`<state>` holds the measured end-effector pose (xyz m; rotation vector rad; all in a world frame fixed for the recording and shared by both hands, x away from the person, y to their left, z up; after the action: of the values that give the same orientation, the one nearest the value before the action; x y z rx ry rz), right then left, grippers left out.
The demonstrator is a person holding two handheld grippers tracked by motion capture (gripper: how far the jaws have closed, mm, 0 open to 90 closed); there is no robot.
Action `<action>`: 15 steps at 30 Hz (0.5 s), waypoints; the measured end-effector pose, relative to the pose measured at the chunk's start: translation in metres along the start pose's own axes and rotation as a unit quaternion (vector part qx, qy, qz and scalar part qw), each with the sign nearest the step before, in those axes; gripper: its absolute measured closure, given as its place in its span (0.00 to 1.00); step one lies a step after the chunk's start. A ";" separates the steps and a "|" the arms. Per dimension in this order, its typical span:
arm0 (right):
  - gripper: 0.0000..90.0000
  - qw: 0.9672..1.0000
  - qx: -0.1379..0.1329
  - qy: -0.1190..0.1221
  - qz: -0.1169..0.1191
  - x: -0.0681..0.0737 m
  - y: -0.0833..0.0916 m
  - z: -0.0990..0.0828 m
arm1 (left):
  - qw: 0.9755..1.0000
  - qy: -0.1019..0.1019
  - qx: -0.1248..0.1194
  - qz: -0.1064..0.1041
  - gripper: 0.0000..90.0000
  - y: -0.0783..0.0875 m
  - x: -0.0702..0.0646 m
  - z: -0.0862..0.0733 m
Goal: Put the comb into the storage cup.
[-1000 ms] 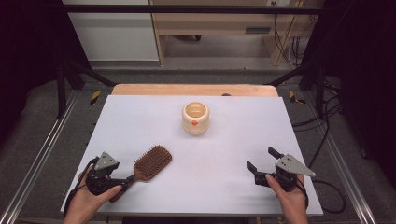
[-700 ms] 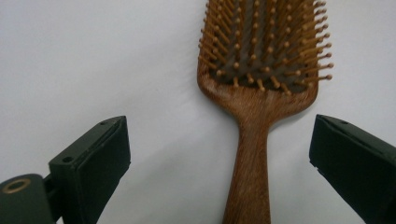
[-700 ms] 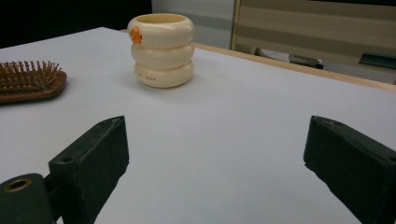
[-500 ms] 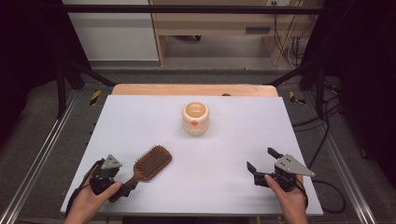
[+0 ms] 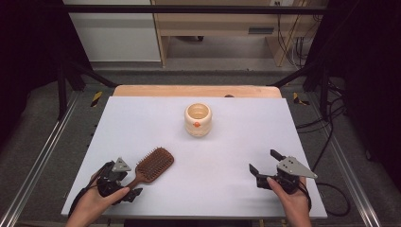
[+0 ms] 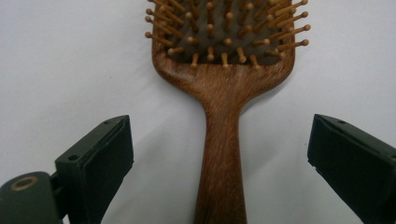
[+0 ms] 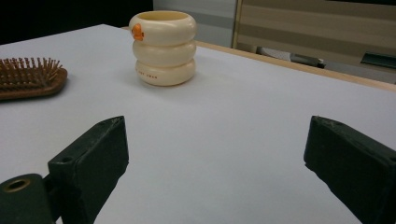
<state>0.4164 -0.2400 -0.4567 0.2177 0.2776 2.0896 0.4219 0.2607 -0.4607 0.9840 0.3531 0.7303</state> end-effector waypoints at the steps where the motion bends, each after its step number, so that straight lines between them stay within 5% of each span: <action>1: 0.07 1.000 -0.001 -0.001 -0.001 0.000 0.000 0.000 | 1.000 0.000 0.000 0.000 0.09 0.000 0.000 0.001; 6: 0.07 1.000 -0.003 -0.002 0.000 -0.001 0.001 0.000 | 1.000 0.002 -0.003 0.003 0.16 -0.001 0.000 0.000; 15: 0.07 1.000 -0.002 -0.003 0.000 -0.001 0.001 0.000 | 1.000 0.007 -0.012 0.001 0.43 0.005 0.007 -0.002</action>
<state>0.4163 -0.2411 -0.4566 0.2221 0.2707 2.0882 0.4241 0.2681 -0.4572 0.9578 0.3542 0.7422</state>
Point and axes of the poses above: each handheld gripper's, and its own axes: y roughly backward along the jaws, z roughly out of its top, x roughly to its left, the point moved 1 cm from there along -y, roughly forward along the jaws, and after that the axes turned 4 degrees about -y, right-handed, at the moved point
